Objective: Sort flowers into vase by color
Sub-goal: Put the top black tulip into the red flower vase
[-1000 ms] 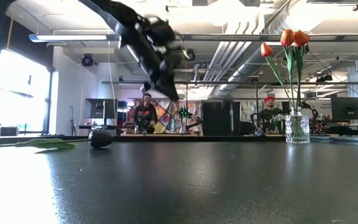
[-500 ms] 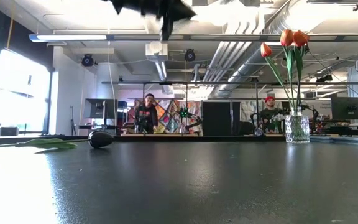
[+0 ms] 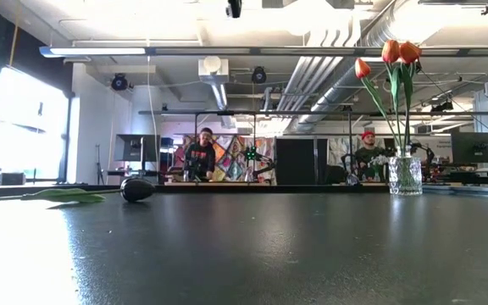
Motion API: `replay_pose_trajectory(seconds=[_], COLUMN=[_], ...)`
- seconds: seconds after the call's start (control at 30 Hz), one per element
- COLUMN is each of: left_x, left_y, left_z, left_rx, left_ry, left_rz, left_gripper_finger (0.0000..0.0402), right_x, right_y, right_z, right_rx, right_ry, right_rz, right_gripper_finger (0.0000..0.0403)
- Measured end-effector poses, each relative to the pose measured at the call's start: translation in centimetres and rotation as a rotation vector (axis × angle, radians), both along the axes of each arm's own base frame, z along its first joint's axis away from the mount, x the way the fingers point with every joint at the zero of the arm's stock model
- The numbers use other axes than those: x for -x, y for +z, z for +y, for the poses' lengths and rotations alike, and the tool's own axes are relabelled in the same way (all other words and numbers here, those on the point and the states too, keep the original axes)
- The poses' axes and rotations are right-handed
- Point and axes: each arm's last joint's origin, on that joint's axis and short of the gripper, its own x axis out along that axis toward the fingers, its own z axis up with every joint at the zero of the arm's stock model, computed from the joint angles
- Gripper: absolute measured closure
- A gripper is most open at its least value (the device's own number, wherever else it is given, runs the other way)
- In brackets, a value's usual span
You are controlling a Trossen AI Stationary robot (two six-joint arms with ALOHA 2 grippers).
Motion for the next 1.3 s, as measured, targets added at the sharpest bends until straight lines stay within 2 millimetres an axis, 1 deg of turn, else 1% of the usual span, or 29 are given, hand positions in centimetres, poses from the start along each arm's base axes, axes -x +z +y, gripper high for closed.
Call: replay_pose_trajectory(seconds=[0.17,0.23,0.4,0.53,0.6,0.67,0.73,0.83,0.87,0.93,1.0,1.07,1.2,1.3], left_x=[-0.3,-0.4,-0.7,-0.9,-0.9,-1.0,-1.0,-1.0,-1.0,-1.0,-1.0,-1.1,-1.2,-1.3], left_y=[0.2,0.3,0.6,0.6,0.5,0.4,0.3,0.0,-0.1,-0.2,-0.2,-0.2,-0.5,-0.8], left_z=[-1.3,-1.8,-3.6,-5.2,-5.7,-6.0,-6.2,-6.4,-6.5,-6.7,-7.1,-7.4,-7.5,-7.4], left_rx=[-0.019,-0.026,-0.074,-0.12,-0.129,-0.135,-0.133,-0.128,-0.127,-0.134,-0.143,-0.153,-0.164,-0.133], left_ry=[-0.037,-0.052,-0.084,-0.103,-0.095,-0.097,-0.102,-0.112,-0.116,-0.126,-0.138,-0.144,-0.146,-0.143], left_rz=[-0.021,-0.036,-0.076,-0.08,-0.078,-0.071,-0.058,-0.026,-0.018,-0.01,-0.011,-0.01,0.005,0.024], left_gripper_finger=[0.0401,0.0401,0.0401,0.0401,0.0401,0.0401,0.0401,0.0401,0.0401,0.0399,0.039,0.0372,0.032,0.0284], right_x=[-0.4,-0.5,-1.1,-1.4,-1.5,-1.6,-1.6,-1.5,-1.6,-1.7,-1.7,-1.9,-2.2,-2.6], right_y=[0.9,1.0,1.0,1.3,1.7,1.9,1.9,1.8,1.8,1.7,1.6,1.4,1.0,0.5], right_z=[-0.4,-0.7,-2.1,-2.6,-2.5,-2.4,-2.3,-2.3,-2.3,-2.2,-2.2,-2.1,-2.3,-2.4], right_rx=[0.072,0.089,0.075,0.065,0.072,0.065,0.073,0.084,0.092,0.083,0.07,0.072,0.052,0.052], right_ry=[-0.015,0.01,0.037,0.064,0.1,0.13,0.137,0.157,0.166,0.171,0.183,0.19,0.229,0.271], right_rz=[-0.053,-0.052,-0.039,-0.068,-0.095,-0.121,-0.118,-0.097,-0.093,-0.092,-0.087,-0.076,-0.041,-0.002], right_gripper_finger=[0.0193,0.0193,0.0193,0.0204,0.0221,0.0248,0.0287,0.0369,0.0385,0.0388,0.0392,0.0398,0.04,0.0401])
